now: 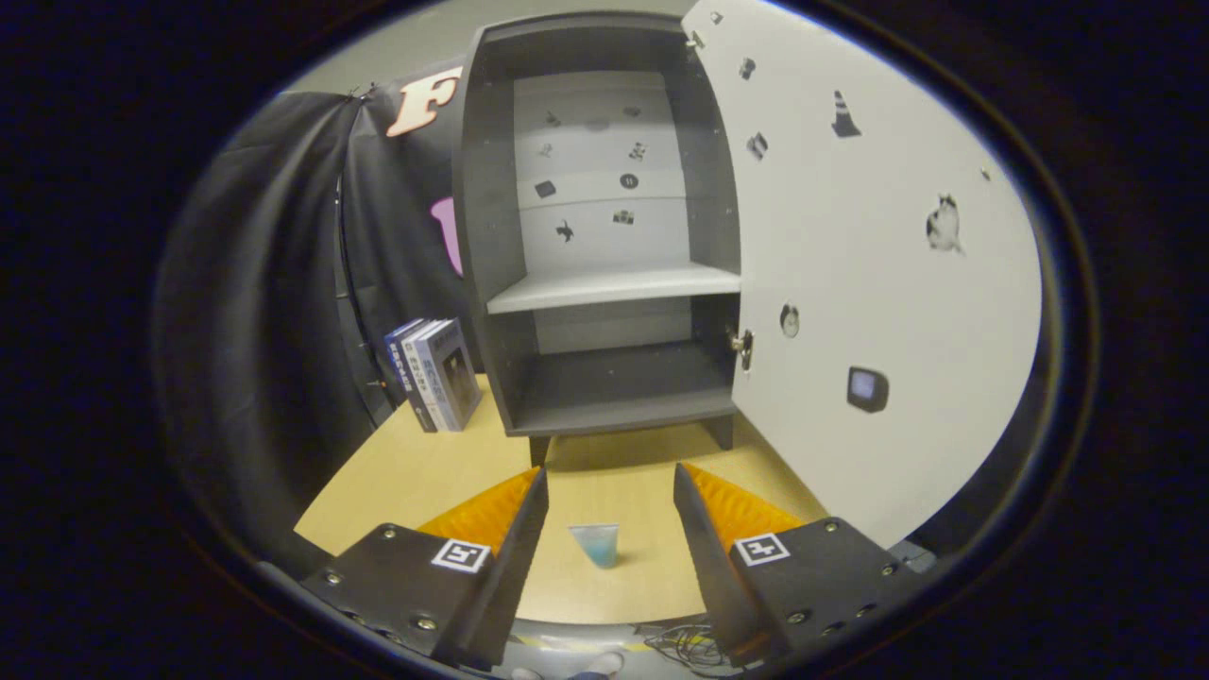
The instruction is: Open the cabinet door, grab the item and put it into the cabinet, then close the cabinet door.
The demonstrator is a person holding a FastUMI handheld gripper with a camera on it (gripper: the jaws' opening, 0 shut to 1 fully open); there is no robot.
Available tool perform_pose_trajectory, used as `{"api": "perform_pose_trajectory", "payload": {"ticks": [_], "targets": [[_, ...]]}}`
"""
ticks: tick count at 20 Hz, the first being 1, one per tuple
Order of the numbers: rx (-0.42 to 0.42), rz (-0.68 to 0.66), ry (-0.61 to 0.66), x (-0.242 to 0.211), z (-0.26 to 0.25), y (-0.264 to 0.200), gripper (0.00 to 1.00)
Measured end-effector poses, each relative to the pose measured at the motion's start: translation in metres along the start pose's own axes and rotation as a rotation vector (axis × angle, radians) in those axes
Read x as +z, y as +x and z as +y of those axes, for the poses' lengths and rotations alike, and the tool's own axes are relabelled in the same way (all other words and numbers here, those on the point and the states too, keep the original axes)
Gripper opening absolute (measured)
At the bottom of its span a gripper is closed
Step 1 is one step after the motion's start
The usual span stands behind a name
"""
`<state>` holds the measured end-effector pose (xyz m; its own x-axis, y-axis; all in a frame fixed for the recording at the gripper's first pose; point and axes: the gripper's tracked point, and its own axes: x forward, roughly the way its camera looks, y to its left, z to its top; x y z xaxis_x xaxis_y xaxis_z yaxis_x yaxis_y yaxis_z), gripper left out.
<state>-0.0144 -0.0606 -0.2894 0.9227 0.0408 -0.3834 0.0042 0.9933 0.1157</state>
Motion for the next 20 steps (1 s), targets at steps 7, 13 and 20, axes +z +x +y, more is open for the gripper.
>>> {"api": "perform_pose_trajectory", "payload": {"ticks": [7,13,20], "targets": [[0.038,0.149,0.003,-0.094,0.009,0.067,0.79],[0.037,0.189,0.013,-0.131,0.010,0.102,0.80],[0.009,0.158,-0.015,-0.139,0.005,0.127,0.55]]}}
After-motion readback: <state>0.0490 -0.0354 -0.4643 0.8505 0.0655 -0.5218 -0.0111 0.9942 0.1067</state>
